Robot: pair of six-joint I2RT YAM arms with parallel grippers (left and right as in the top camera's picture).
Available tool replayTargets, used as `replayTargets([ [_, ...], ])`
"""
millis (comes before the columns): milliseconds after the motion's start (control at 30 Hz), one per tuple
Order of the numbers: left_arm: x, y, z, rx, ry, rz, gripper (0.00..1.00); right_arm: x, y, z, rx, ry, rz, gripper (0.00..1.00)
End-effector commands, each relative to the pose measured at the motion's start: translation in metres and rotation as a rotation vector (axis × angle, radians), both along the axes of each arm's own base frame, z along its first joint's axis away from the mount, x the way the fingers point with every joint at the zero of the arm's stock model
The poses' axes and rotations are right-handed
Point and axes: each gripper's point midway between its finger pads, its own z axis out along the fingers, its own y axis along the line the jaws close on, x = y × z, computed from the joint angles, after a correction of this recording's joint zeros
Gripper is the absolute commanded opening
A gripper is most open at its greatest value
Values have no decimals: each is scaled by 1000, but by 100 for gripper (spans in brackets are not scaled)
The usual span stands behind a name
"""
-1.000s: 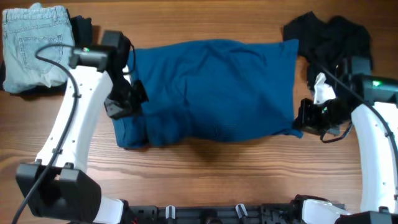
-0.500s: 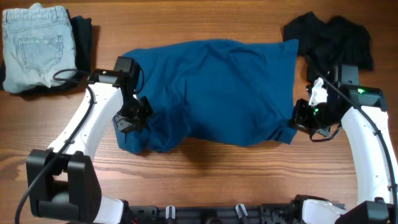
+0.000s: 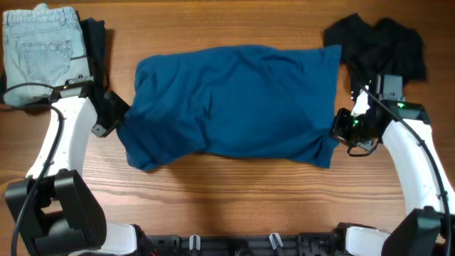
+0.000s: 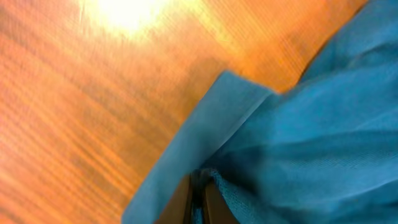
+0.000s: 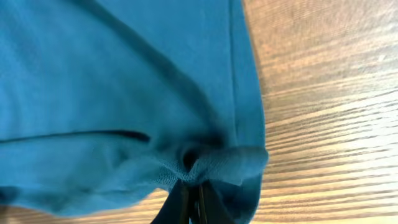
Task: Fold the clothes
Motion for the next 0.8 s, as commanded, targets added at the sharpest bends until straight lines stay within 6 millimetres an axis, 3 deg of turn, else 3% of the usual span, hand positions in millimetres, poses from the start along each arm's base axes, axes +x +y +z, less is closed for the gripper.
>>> replayTargets([
  [0,7,7,6,46,-34,-51,13,-2,0,-12,-4,17,-9,4],
  [67,9,5,8,54,-37,-87,49,2,0,-12,-7,3,-5,4],
  [133,12,2,10,59,-44,-115,99,4,1,-11,-1,-7,2,4],
  [300,19,-7,23,59,-70,-149,100,4,1,-11,2,-10,3,4],
  [400,18,-35,53,39,-126,-265,100,4,1,-11,0,-9,10,4],
  [467,3,-57,63,37,-105,-348,99,4,1,-11,0,-12,10,4],
  [567,-29,-96,61,20,-5,-454,88,6,1,-11,-3,-21,17,4],
  [767,-95,-132,38,19,211,-311,86,7,1,-11,-8,-29,41,4],
])
